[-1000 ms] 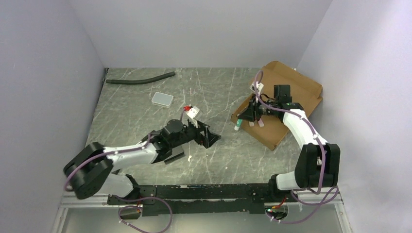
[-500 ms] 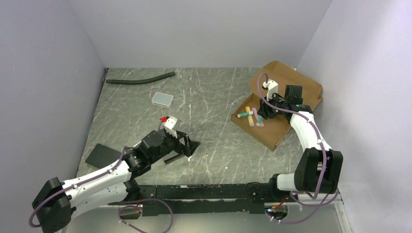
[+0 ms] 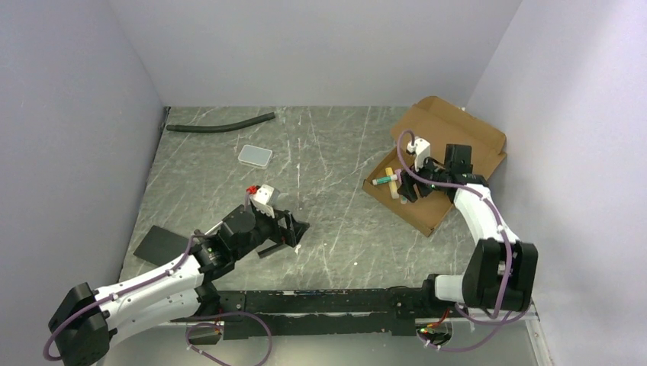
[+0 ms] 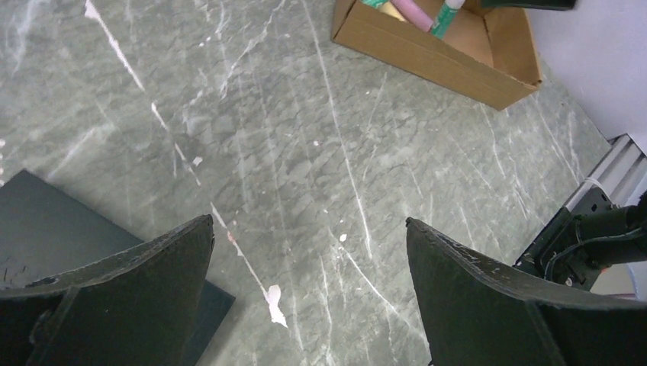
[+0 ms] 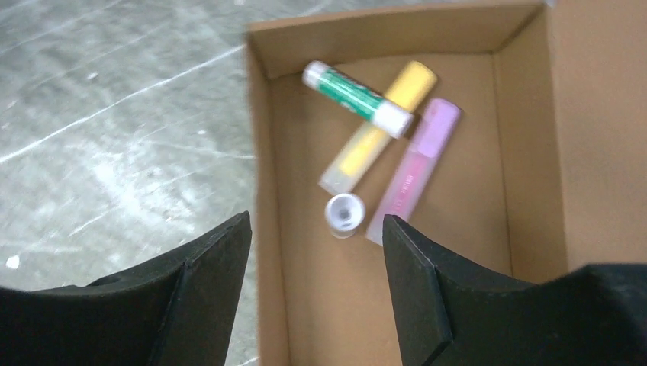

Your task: Fold the paper box

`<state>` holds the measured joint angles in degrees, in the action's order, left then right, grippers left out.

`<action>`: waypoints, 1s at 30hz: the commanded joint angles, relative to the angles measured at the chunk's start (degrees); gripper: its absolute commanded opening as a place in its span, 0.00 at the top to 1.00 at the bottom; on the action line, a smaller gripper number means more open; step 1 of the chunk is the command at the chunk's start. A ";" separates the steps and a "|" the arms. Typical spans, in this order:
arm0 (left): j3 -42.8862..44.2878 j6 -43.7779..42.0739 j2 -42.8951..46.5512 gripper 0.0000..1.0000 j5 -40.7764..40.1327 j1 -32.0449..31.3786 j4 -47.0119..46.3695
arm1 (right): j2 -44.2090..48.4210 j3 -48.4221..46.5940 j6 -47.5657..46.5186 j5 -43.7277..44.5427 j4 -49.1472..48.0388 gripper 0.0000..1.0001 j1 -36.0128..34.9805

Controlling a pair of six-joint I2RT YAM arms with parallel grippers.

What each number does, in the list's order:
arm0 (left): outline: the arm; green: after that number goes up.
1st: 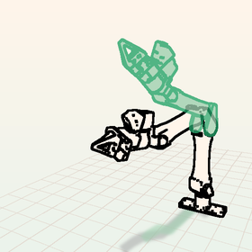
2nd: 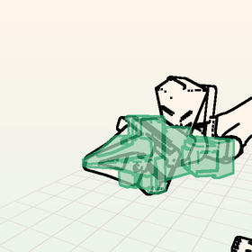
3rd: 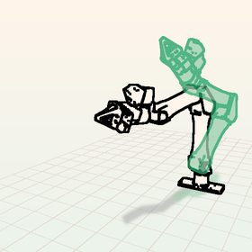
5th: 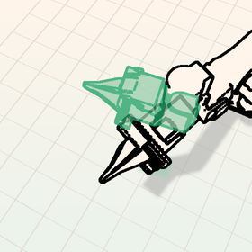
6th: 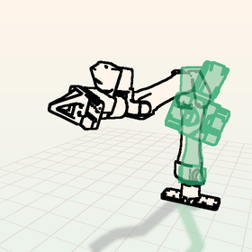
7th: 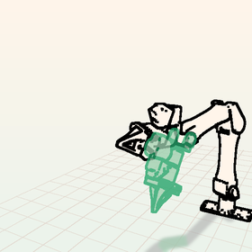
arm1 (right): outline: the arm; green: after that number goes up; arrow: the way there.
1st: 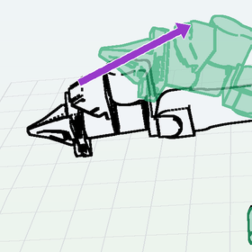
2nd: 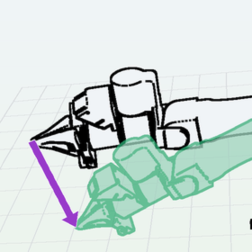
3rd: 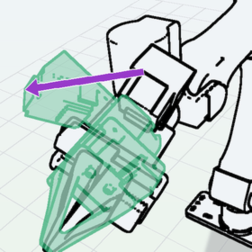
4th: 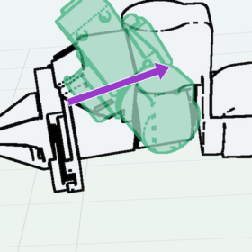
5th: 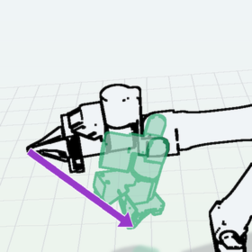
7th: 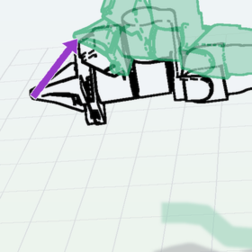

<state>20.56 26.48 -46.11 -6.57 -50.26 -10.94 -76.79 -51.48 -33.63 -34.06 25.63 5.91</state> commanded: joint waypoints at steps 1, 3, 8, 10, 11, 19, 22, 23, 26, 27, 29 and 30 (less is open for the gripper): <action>-2.30 3.19 1.27 0.01 -3.61 0.25 -0.82 | 9.46 5.05 -13.81 -13.37 0.73 0.30 0.16; -3.24 3.69 1.92 0.01 -3.38 0.32 -1.79 | 13.77 8.35 -19.26 -16.51 0.64 0.21 0.15; -3.44 4.02 2.48 0.00 -3.41 0.39 -1.49 | 20.47 15.02 -21.67 -15.61 -2.80 0.08 -0.09; -3.42 4.14 2.31 0.00 -3.24 0.34 -1.58 | 20.08 15.26 -21.03 -13.13 -3.08 0.09 -0.38; -3.42 4.19 2.16 0.01 -3.15 0.34 -1.73 | 19.41 14.83 -20.78 -11.87 -2.81 0.09 -0.57; -3.31 4.76 1.46 0.01 -3.34 0.39 -1.51 | 12.96 12.02 -17.28 -3.30 -1.80 0.11 -4.24; -3.46 4.85 1.58 0.00 -3.88 0.41 -1.29 | 11.48 11.32 -17.11 -1.95 -1.15 0.11 -5.04; -3.54 4.83 1.63 0.01 -4.00 0.35 -1.31 | 11.33 11.25 -16.98 -1.81 -1.19 0.11 -5.11; -3.76 5.05 1.48 0.01 -4.30 0.40 -1.44 | 11.04 11.23 -16.29 -0.89 -1.61 0.11 -5.30; -3.80 5.14 1.33 0.01 -4.39 0.39 -1.45 | 10.86 11.13 -15.99 -0.52 -1.71 0.11 -5.36; -3.78 5.31 1.05 0.00 -4.66 0.39 -1.54 | 10.25 10.76 -15.37 0.11 -1.51 0.11 -5.43; -3.77 5.38 0.95 0.01 -4.67 0.34 -1.52 | 9.90 10.57 -14.96 0.51 -1.51 0.12 -5.51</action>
<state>16.91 30.92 -44.64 -9.78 -50.06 -11.09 -66.02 -37.93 -50.22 -35.35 25.19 0.82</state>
